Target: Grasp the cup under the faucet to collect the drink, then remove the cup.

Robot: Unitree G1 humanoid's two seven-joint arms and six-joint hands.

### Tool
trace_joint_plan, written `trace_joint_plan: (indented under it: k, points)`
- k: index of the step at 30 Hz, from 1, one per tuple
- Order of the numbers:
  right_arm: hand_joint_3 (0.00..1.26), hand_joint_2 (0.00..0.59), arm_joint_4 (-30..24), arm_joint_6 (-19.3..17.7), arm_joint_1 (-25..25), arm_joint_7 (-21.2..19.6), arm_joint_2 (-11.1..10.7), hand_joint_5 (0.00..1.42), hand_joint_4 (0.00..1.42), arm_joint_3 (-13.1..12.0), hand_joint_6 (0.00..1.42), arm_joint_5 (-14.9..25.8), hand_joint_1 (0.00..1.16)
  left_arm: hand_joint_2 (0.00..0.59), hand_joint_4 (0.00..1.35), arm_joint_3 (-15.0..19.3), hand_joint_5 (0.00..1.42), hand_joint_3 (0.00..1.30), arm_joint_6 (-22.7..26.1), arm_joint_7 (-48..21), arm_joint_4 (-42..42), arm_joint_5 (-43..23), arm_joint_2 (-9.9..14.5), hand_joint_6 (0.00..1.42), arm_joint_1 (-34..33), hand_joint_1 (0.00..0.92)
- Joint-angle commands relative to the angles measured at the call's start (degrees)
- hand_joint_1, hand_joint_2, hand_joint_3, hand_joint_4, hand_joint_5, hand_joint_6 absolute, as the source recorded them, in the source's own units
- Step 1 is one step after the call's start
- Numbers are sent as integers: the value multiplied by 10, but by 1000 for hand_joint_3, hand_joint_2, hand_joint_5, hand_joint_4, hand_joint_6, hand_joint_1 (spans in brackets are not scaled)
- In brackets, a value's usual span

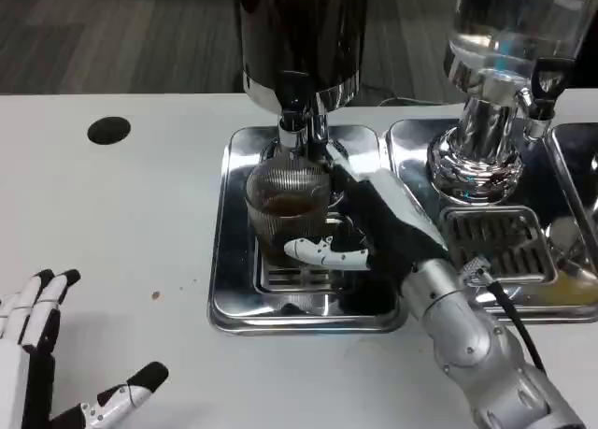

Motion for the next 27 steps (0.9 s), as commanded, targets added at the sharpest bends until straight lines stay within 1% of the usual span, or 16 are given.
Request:
trace_joint_plan:
  k: [1, 6, 13, 18, 23, 27]
  points:
    - [108, 175, 17, -13, -12, -5, 4, 157, 167, 0, 244, 6, 748, 57, 0, 5, 167, 186, -7, 9, 7, -6, 3, 95, 1, 0]
    - [157, 178, 35, -20, -19, -3, 5, 177, 231, -2, 250, 10, 735, 61, 0, 6, 168, 193, -9, 11, 5, -7, 3, 95, 1, 0]
    - [311, 174, 46, -42, -16, -34, 10, 284, 385, -7, 321, 15, 737, 64, 0, 7, 168, 196, -13, 11, 6, -11, 2, 95, 2, 0]
    - [403, 185, 56, -58, -10, -59, 15, 346, 476, -12, 354, 17, 763, 67, 0, 9, 168, 197, -14, 12, 9, -17, 2, 95, 3, 0]
    - [461, 185, 61, -80, 1, -80, 18, 395, 530, -19, 390, 21, 788, 66, 0, 8, 168, 197, -16, 12, 13, -22, 3, 95, 2, 0]
    - [485, 188, 60, -93, 8, -89, 16, 418, 560, -23, 414, 21, 803, 67, 0, 7, 168, 197, -17, 11, 15, -24, 2, 95, -1, 0]
